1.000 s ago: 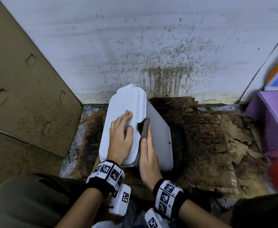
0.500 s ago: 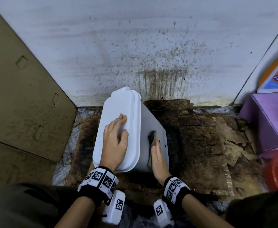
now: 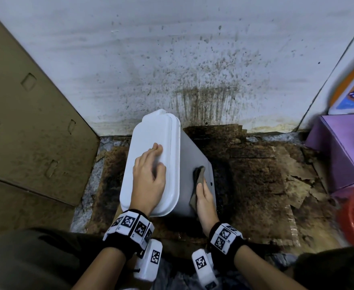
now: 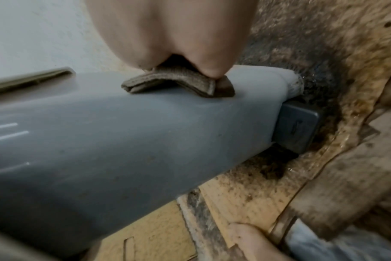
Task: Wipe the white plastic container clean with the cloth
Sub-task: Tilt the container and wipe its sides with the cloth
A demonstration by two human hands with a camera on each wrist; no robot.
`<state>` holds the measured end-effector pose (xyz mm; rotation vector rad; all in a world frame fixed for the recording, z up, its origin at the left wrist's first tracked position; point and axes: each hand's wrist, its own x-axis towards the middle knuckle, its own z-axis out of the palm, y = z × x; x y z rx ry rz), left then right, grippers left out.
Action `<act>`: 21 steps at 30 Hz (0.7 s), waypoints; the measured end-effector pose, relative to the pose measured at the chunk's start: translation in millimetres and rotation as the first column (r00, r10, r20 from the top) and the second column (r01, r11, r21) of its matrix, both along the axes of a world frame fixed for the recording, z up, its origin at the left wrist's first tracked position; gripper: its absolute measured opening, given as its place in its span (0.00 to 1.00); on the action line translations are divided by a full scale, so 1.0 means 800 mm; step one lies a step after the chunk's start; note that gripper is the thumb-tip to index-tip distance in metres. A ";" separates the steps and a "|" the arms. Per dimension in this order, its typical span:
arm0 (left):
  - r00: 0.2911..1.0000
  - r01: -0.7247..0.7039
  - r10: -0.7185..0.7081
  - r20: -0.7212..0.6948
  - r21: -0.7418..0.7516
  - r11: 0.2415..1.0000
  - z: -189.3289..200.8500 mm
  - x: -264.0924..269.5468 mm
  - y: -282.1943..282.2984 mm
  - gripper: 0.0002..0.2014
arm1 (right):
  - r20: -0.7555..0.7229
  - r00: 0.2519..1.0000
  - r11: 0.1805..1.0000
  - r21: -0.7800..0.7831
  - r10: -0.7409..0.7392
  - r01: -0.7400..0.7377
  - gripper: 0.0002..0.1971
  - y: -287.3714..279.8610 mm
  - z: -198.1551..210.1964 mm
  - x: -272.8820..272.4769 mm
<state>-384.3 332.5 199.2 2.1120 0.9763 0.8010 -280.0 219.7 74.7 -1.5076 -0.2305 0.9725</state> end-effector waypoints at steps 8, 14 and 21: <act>0.998 0.045 -0.046 -0.041 -0.012 0.999 0.004 0.017 -0.018 0.25 | -0.298 0.953 0.945 0.293 -0.052 0.143 0.21 0.005 0.108 0.015; 0.993 0.110 -0.113 -0.043 -0.066 0.992 0.011 0.034 -0.044 0.27 | -0.074 0.995 0.955 0.283 -0.068 0.087 0.20 0.003 0.139 0.022; 0.991 0.133 -0.136 -0.018 -0.120 0.984 0.017 0.036 -0.056 0.26 | 0.211 0.975 0.969 0.219 0.068 -0.115 0.25 -0.010 0.138 0.018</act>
